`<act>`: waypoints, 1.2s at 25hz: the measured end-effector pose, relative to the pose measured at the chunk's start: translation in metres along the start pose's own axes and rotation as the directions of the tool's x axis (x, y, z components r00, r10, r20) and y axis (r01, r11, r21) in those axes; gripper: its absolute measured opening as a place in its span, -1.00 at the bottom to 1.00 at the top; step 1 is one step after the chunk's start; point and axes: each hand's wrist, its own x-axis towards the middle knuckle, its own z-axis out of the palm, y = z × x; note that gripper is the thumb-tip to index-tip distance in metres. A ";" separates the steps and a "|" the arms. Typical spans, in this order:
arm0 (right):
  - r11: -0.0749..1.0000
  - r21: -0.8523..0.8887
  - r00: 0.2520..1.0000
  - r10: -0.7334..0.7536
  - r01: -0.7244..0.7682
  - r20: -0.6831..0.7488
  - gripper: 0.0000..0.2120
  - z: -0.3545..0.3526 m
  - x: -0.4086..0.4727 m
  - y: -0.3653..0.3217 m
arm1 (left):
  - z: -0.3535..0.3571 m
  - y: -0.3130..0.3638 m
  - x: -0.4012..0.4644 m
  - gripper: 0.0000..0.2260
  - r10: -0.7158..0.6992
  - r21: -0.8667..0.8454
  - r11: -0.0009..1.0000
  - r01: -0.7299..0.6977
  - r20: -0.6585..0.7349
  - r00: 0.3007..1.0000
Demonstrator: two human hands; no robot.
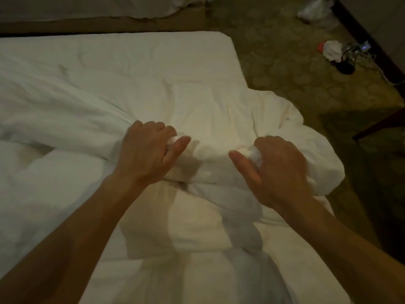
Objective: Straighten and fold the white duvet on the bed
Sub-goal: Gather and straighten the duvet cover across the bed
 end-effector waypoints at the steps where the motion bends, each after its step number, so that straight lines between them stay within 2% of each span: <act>1: 0.994 0.033 0.986 -0.099 0.104 -0.131 -0.31 -0.001 -0.010 -0.002 | -0.009 0.002 -0.010 -0.30 0.021 -0.005 1.000 -0.022 -0.105 0.994; 2: 0.980 0.086 0.968 -0.161 0.180 -0.193 -0.36 0.002 -0.018 -0.004 | -0.019 0.002 -0.019 -0.35 0.035 -0.016 0.999 -0.038 -0.191 0.981; 4: 0.966 0.156 0.971 -0.181 0.206 -0.159 -0.36 0.009 -0.029 -0.010 | -0.028 0.000 -0.033 -0.38 0.079 -0.012 0.996 -0.085 -0.276 0.958; 6: 0.987 0.129 0.992 -0.090 0.100 -0.083 -0.31 0.013 -0.036 -0.019 | -0.021 -0.003 -0.044 -0.37 0.121 -0.003 0.992 -0.125 -0.226 0.967; 9: 0.991 0.064 0.984 -0.107 0.117 -0.139 -0.25 0.012 -0.049 -0.018 | -0.009 0.005 -0.058 -0.34 0.095 0.043 0.995 -0.089 -0.151 0.984; 12: 0.991 0.033 0.979 -0.126 0.133 -0.162 -0.21 0.000 -0.065 -0.008 | -0.016 0.021 -0.069 -0.37 0.056 0.033 0.998 -0.051 -0.179 0.982; 14: 0.990 0.014 0.972 -0.132 0.138 -0.193 -0.24 -0.013 -0.080 -0.003 | -0.033 0.037 -0.082 -0.39 0.091 0.024 0.996 -0.088 -0.213 0.973; 20: 0.972 0.028 0.923 -0.212 0.233 -0.322 -0.39 -0.092 -0.113 0.009 | -0.105 0.112 -0.101 -0.36 0.130 -0.058 0.987 -0.153 -0.293 0.947; 24: 0.965 0.034 0.906 -0.230 0.258 -0.355 -0.24 -0.161 -0.152 0.029 | -0.155 0.190 -0.128 -0.44 0.186 -0.037 0.976 -0.216 -0.382 0.905; 27: 0.959 0.057 0.923 -0.251 0.279 -0.292 -0.24 -0.171 -0.205 0.045 | -0.149 0.230 -0.177 -0.43 0.175 -0.020 0.981 -0.193 -0.338 0.925; 30: 0.974 0.050 0.969 -0.212 0.220 -0.130 -0.22 -0.129 -0.265 0.060 | -0.100 0.237 -0.225 -0.36 0.065 0.037 0.998 -0.059 -0.176 0.982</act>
